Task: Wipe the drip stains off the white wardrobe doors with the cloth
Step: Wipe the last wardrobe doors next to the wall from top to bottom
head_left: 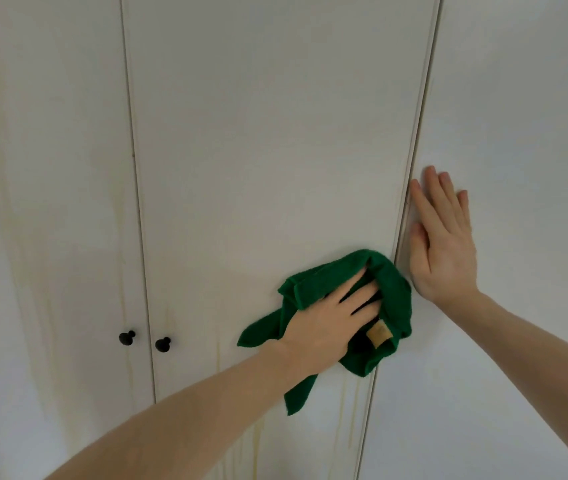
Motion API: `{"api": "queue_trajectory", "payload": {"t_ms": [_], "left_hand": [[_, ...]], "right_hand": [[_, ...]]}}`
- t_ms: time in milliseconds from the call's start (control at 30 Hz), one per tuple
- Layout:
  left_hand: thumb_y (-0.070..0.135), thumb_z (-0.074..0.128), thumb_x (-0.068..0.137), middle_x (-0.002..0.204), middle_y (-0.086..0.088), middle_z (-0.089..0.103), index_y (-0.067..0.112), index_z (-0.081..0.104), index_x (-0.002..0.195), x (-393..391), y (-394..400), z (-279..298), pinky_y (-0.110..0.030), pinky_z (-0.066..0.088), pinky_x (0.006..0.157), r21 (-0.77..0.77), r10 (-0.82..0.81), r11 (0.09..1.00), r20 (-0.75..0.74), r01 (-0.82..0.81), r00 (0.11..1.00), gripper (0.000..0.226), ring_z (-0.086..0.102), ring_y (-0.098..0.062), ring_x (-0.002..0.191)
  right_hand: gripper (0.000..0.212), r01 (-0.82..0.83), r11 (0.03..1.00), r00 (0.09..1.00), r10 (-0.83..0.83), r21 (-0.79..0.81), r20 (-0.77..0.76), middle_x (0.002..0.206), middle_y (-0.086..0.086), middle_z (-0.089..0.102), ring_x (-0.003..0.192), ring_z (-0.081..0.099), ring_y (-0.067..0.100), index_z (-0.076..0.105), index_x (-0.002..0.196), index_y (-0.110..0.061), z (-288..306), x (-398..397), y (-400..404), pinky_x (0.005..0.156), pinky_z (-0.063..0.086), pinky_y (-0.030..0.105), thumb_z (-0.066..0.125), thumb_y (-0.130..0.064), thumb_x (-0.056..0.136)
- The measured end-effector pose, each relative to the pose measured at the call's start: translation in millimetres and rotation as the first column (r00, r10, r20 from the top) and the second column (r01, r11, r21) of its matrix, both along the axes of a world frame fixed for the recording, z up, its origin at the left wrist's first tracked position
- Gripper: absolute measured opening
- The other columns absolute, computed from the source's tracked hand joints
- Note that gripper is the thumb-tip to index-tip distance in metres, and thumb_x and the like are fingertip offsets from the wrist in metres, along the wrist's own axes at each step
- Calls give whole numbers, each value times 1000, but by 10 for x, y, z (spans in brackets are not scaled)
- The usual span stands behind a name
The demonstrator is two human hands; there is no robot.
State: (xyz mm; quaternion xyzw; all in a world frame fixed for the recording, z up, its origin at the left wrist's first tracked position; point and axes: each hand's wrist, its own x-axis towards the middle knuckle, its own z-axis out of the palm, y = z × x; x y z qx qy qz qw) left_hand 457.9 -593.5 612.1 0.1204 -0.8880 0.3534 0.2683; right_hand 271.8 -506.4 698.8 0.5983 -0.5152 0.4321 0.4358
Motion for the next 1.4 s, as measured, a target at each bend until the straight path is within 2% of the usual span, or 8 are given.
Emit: {"api": "queue_trajectory", "payload": {"t_ms": [100,267,500,633,800,967,1133,1400], "left_hand": [[20,61,86,160,-2,33,20,39,149,196,-138,-279,-45,12,127,-39,-21,999,171,28,985,67,27,-26,148],[17,65,80,155,6,39,26,47,141,634,-419,-419,-42,37,115,43,-82,996,198,75,977,64,43,-18,137],[16,55,87,152,2,45,25,47,138,1430,-879,-281,-49,41,115,85,7,996,80,-14,997,53,40,-25,143],[12,39,89,151,-10,45,14,51,135,1891,-1111,-142,-49,30,119,87,94,992,-14,-93,995,48,35,-34,146],[-2,71,77,149,-18,45,5,54,132,2293,-1106,222,-52,51,99,215,259,953,-205,-215,944,59,39,-42,141],[12,45,85,148,-20,42,0,50,134,2282,-1055,856,-55,39,111,220,234,963,-379,-158,895,51,33,-45,143],[16,45,93,155,-18,34,3,36,148,1975,-1086,1306,-51,21,123,199,151,978,-512,-54,845,57,23,-42,148],[20,40,89,156,-19,34,3,40,144,1557,-1151,1186,-53,20,123,244,215,966,-584,-83,783,58,24,-43,148]], "right_hand": [[55,10,1000,1000,-10,7,-16,168,15,24,159,14,30,35,157,-3,4,-24,5,129,7,53,36,-5,102],[55,23,1000,998,-22,7,-56,167,17,24,158,15,32,35,157,-1,8,-41,33,129,9,53,36,-7,102],[57,15,1000,998,-13,22,-53,168,17,24,158,14,31,35,157,-1,19,-53,48,129,8,51,38,-3,100],[57,23,1000,999,-23,14,-42,168,16,23,158,14,31,35,157,-1,14,-33,35,129,7,51,37,-4,100],[57,15,1000,1000,-15,5,2,169,15,22,159,12,29,34,157,-2,-11,26,16,129,5,51,37,-6,101],[58,25,1000,1000,-25,-7,15,169,14,22,159,12,29,34,158,-3,-5,48,-2,129,5,51,36,-6,100],[58,45,999,999,-45,-3,-7,169,14,22,159,12,30,33,158,-3,-8,32,-6,129,6,51,35,-10,100],[58,78,995,996,-81,-69,-33,167,16,25,158,16,32,35,156,-1,-29,-8,-89,129,7,52,39,-8,99]]}}
